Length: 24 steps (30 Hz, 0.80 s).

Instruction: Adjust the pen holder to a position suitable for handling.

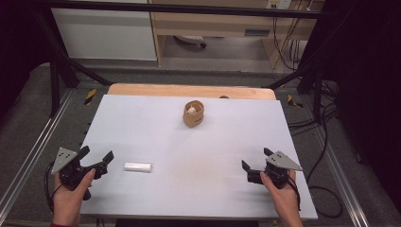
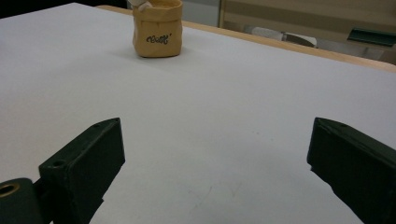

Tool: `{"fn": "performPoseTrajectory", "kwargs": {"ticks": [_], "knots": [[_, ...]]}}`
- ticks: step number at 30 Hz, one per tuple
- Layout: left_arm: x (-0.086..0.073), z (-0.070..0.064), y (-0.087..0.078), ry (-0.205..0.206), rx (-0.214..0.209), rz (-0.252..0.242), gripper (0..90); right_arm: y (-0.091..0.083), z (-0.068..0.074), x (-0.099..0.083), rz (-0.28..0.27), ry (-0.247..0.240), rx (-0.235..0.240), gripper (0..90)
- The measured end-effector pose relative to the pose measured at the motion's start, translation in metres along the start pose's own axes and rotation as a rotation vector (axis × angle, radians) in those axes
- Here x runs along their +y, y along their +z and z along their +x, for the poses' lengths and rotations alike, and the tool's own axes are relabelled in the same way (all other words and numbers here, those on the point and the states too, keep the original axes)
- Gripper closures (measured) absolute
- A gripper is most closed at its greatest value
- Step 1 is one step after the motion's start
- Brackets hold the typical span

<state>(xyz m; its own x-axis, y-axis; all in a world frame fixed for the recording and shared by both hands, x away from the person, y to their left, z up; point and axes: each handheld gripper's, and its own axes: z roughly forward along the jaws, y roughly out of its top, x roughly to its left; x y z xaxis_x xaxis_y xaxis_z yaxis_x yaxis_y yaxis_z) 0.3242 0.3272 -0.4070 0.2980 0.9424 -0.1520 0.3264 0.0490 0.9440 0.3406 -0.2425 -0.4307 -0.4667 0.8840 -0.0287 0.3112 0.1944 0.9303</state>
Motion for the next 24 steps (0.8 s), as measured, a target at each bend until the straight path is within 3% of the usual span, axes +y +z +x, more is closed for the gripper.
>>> {"fn": "performPoseTrajectory", "kwargs": {"ticks": [7, 15, 24], "knots": [[-0.0009, 0.0008, 0.0013, -0.005, 0.007, 0.025, 5.7, 0.0007, 0.0018, 0.0000, 0.010, -0.006, -0.001, 3.9], [-0.0034, 0.0034, 0.0038, 0.000, 0.030, 0.085, 10.3, 0.0019, 0.0035, -0.0009, 0.028, -0.022, -0.004, 3.6], [-0.0054, 0.0070, 0.0053, 0.006, 0.036, 0.142, 39.9, 0.0026, 0.0044, -0.0016, 0.044, -0.025, -0.007, 3.4]]}}
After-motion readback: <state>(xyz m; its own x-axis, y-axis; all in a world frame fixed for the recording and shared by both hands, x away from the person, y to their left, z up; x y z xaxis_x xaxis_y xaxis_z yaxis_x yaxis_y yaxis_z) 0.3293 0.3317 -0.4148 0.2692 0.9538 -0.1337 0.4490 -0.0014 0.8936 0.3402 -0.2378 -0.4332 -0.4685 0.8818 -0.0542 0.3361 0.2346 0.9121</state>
